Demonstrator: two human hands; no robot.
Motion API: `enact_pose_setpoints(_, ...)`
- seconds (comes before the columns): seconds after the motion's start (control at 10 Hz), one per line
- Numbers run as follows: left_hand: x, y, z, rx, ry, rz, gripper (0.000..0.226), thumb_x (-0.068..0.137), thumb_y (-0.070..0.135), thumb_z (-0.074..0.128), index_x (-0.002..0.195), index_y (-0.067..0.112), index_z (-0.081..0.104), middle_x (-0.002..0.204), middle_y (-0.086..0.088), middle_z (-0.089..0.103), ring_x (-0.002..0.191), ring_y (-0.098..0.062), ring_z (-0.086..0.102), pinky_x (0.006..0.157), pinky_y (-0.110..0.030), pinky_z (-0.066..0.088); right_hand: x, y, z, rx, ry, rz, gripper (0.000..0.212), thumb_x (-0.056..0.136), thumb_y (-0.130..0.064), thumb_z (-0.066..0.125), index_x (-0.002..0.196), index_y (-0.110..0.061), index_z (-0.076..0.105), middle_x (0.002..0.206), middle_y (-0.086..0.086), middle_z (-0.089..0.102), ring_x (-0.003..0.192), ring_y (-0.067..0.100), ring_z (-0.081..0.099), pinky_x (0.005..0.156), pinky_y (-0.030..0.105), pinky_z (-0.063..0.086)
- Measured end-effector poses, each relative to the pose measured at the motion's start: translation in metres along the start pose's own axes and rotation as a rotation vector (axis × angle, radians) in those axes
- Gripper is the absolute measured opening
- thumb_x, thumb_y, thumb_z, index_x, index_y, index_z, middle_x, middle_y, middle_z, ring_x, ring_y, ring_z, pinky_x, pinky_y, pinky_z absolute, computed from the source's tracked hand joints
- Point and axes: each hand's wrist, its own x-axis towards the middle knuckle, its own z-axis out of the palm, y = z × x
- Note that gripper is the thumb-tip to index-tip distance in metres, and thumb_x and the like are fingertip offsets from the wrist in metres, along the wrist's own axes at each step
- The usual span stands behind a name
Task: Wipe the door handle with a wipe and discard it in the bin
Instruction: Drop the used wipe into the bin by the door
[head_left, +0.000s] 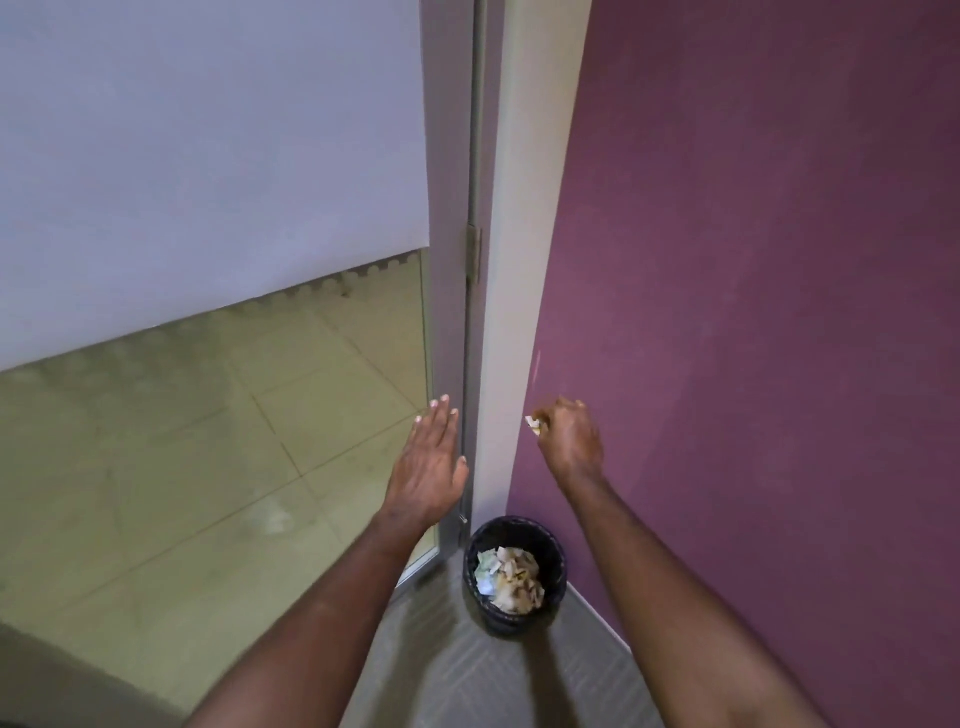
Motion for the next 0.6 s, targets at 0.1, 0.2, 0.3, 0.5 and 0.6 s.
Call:
enact_pose_setpoints(0.1, 0.028, -0.007, 0.013, -0.009, -0.020, 0.013, 0.075, 0.103, 0.035, 0.040, 0.162, 0.009, 0.002, 0.171, -0.011, -0.008, 0.158, -0.022, -0.008, 0.129, -0.037, -0.004, 0.021, 0.013, 0.013, 0.012, -0.049, 0.040, 0.025, 0.092, -0.009, 0.061, 0.107, -0.020, 0.078, 0.109, 0.005, 0.072, 0.102, 0.027, 0.061, 0.084, 0.034, 0.050)
enact_pose_setpoints(0.2, 0.049, -0.012, 0.024, -0.024, -0.034, 0.027, 0.075, 0.102, 0.035, 0.040, 0.162, 0.010, 0.002, 0.171, -0.010, -0.009, 0.158, -0.022, -0.008, 0.128, -0.036, -0.004, 0.035, 0.021, 0.024, 0.037, -0.045, 0.101, 0.025, 0.090, -0.005, 0.062, 0.107, -0.015, 0.077, 0.110, 0.006, 0.074, 0.102, 0.026, 0.063, 0.085, 0.034, 0.054)
enact_pose_setpoints(0.3, 0.062, -0.016, 0.035, -0.029, -0.049, 0.032, 0.075, 0.102, 0.034, 0.040, 0.162, 0.010, 0.001, 0.171, -0.010, -0.010, 0.158, -0.022, -0.009, 0.129, -0.037, -0.004, 0.044, 0.027, 0.035, 0.044, -0.039, 0.106, 0.030, 0.088, -0.001, 0.063, 0.111, -0.015, 0.076, 0.115, 0.006, 0.073, 0.106, 0.025, 0.064, 0.090, 0.035, 0.055)
enact_pose_setpoints(0.5, 0.073, -0.016, 0.046, -0.034, -0.015, 0.054, 0.081, 0.098, 0.033, 0.043, 0.162, 0.008, -0.001, 0.170, -0.013, -0.013, 0.157, -0.024, -0.012, 0.126, -0.036, -0.007, 0.052, 0.033, 0.042, 0.028, -0.022, 0.084, 0.033, 0.088, -0.002, 0.055, 0.111, -0.015, 0.076, 0.118, 0.008, 0.073, 0.112, 0.028, 0.063, 0.097, 0.035, 0.052)
enact_pose_setpoints(0.6, 0.075, -0.010, 0.043, -0.054, 0.034, 0.058, 0.084, 0.096, 0.033, 0.045, 0.161, 0.006, -0.001, 0.170, -0.013, -0.014, 0.157, -0.025, -0.014, 0.127, -0.038, -0.007, 0.049, 0.030, 0.036, -0.059, 0.080, 0.001, 0.026, 0.093, -0.011, 0.056, 0.111, -0.016, 0.074, 0.109, 0.006, 0.074, 0.103, 0.029, 0.064, 0.095, 0.038, 0.046)
